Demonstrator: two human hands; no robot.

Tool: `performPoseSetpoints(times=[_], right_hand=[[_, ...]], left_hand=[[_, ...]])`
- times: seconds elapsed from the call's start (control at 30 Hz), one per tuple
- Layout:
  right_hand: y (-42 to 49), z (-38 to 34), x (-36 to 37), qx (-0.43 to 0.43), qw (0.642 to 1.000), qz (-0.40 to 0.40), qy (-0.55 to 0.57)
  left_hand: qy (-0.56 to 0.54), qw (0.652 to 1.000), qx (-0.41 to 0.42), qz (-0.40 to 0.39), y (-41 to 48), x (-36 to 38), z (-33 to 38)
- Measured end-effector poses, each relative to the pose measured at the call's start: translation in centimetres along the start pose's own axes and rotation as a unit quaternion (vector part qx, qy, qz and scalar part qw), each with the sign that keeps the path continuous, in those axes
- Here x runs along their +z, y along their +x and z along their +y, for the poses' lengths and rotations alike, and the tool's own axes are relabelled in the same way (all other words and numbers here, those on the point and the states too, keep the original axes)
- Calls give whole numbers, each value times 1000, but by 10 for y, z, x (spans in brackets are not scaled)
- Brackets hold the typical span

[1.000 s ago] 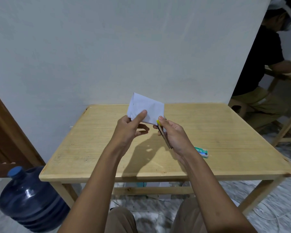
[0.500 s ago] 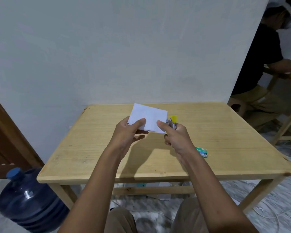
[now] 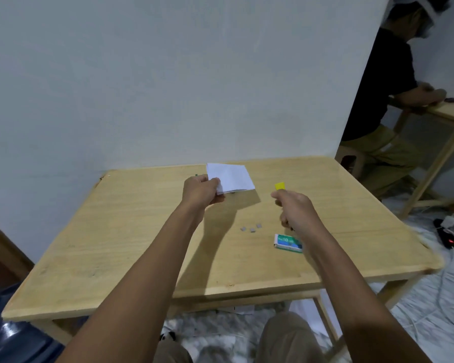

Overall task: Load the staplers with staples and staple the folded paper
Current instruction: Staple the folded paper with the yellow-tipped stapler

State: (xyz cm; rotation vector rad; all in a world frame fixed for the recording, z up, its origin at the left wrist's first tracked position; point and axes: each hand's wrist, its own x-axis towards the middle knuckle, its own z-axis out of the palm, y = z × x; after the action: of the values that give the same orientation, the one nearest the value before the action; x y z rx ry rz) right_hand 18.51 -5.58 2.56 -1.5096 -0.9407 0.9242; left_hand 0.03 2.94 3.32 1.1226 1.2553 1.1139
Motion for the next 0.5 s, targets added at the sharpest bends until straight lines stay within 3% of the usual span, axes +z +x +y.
performPoseSetpoints(times=[0.13, 0.3, 0.4, 0.5], right_hand=[[30, 4, -23, 20, 1000, 2, -2], [58, 6, -38, 7, 1000, 4, -21], [70, 7, -42, -1, 1000, 8, -22], [78, 9, -43, -2, 1000, 9, -16]], left_hand=[[47, 999, 7, 5, 39, 57, -9], [229, 968, 105, -11, 73, 108, -24], [356, 922, 154, -17, 85, 126, -32], [512, 836, 197, -5, 92, 134, -42]])
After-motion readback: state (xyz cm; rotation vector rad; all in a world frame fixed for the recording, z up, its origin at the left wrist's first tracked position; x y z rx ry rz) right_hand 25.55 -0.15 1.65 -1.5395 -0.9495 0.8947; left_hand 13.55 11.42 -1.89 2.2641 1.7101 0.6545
